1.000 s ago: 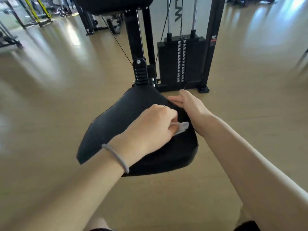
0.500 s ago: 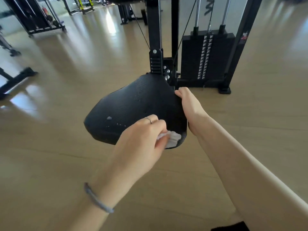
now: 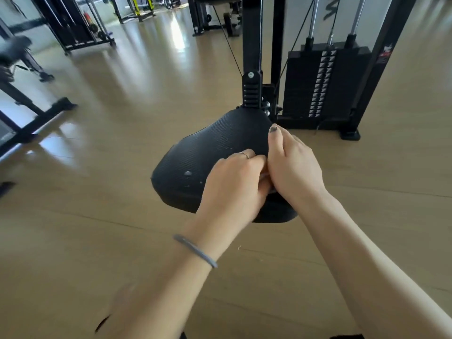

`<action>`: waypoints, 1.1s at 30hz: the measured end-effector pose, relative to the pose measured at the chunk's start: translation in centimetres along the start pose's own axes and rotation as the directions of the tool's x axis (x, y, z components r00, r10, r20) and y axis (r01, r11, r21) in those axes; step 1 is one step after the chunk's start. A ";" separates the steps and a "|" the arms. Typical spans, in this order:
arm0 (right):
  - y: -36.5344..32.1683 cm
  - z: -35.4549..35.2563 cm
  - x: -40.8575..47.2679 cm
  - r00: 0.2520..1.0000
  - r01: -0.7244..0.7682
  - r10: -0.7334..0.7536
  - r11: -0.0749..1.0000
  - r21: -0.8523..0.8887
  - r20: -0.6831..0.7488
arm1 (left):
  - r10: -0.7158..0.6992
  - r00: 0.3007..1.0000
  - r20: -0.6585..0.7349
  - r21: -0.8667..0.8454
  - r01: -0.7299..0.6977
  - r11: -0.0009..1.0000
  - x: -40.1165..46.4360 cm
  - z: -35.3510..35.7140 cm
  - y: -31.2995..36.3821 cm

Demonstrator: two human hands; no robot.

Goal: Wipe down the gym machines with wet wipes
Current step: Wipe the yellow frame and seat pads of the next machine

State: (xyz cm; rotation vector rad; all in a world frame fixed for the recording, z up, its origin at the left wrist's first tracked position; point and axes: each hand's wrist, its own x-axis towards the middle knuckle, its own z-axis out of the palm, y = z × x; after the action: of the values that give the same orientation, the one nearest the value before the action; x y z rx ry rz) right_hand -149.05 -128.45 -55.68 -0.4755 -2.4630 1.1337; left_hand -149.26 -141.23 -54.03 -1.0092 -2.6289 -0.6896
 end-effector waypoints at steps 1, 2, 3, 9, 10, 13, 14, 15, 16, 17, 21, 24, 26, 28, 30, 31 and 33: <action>-0.2 0.1 -0.1 1.000 0.015 -0.013 0.998 -0.059 0.019 | 0.008 1.000 -0.017 0.024 -0.008 1.000 -0.2 -0.3 -1.5; -0.4 0.2 -0.2 1.000 0.007 -0.004 0.995 -0.097 0.026 | 0.003 0.999 -0.035 0.061 -0.001 0.998 -0.5 -0.8 -3.4; -0.4 0.3 -0.2 1.000 0.004 -0.001 0.994 -0.112 0.031 | -0.019 0.998 -0.059 0.083 0.024 0.996 -0.9 -1.4 -5.4; -0.6 2.1 -0.4 0.989 0.149 -0.146 0.933 -0.327 0.032 | -0.287 0.942 -0.175 -0.033 0.286 0.958 -2.8 -4.0 -12.2; -0.5 2.5 -0.3 0.987 0.160 -0.159 0.918 -0.363 0.032 | -0.284 0.943 -0.171 -0.069 0.276 0.959 -2.5 -3.7 -11.4; -0.4 2.8 0.3 0.987 0.158 -0.156 0.906 -0.392 0.036 | -0.148 0.982 -0.114 -0.064 0.142 0.988 -2.0 -1.9 -7.1; -0.4 2.7 0.4 0.987 0.157 -0.156 0.910 -0.383 0.034 | -0.098 0.991 -0.096 -0.044 0.094 0.995 -2.0 -1.5 -6.0; -0.3 2.7 0.5 0.988 0.150 -0.151 0.917 -0.369 0.027 | -0.057 0.994 -0.097 -0.022 0.055 0.998 -2.0 -1.4 -5.5; -0.3 2.6 0.5 0.990 0.137 -0.141 0.924 -0.356 0.014 | -0.036 0.992 -0.119 -0.005 0.035 0.999 -2.0 -1.5 -5.8; -0.2 2.7 0.5 0.991 0.124 -0.133 0.929 -0.348 -0.002 | -0.040 0.987 -0.155 0.001 0.041 0.999 -2.3 -1.7 -6.7; -0.5 2.9 0.2 0.990 0.124 -0.141 0.908 -0.401 -0.013 | -0.227 0.917 -0.328 -0.058 0.220 0.974 -4.9 -3.0 -11.7; -0.5 2.9 0.3 0.986 0.153 -0.167 0.893 -0.423 0.003 | -0.309 0.856 -0.415 -0.122 0.284 0.951 -5.7 -2.5 -10.9; -0.4 3.0 0.3 0.985 0.159 -0.172 0.894 -0.419 0.008 | -0.290 0.868 -0.404 -0.161 0.245 0.956 -5.7 -1.8 -8.4; -0.4 3.0 0.4 0.983 0.167 -0.181 0.893 -0.418 0.007 | -0.209 0.905 -0.370 -0.115 0.179 0.977 -5.7 -0.8 -5.9; -0.3 2.9 0.5 0.981 0.178 -0.192 0.890 -0.419 0.010 | -0.154 0.926 -0.344 -0.069 0.139 0.988 -5.7 -0.3 -4.8; -0.3 2.9 0.5 0.981 0.182 -0.195 0.889 -0.420 0.012 | -0.149 0.928 -0.341 -0.068 0.133 0.989 -5.7 -0.5 -5.2; -0.2 3.0 0.5 0.981 0.183 -0.194 0.888 -0.422 0.017 | -0.201 0.913 -0.355 -0.092 0.180 0.979 -6.0 -1.1 -6.8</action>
State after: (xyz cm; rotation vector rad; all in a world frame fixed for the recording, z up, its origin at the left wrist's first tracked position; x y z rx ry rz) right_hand -150.94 -130.26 -57.19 -0.3523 -2.6652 0.5081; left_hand -149.43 -149.63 -57.71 -0.5712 -2.4064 -0.9031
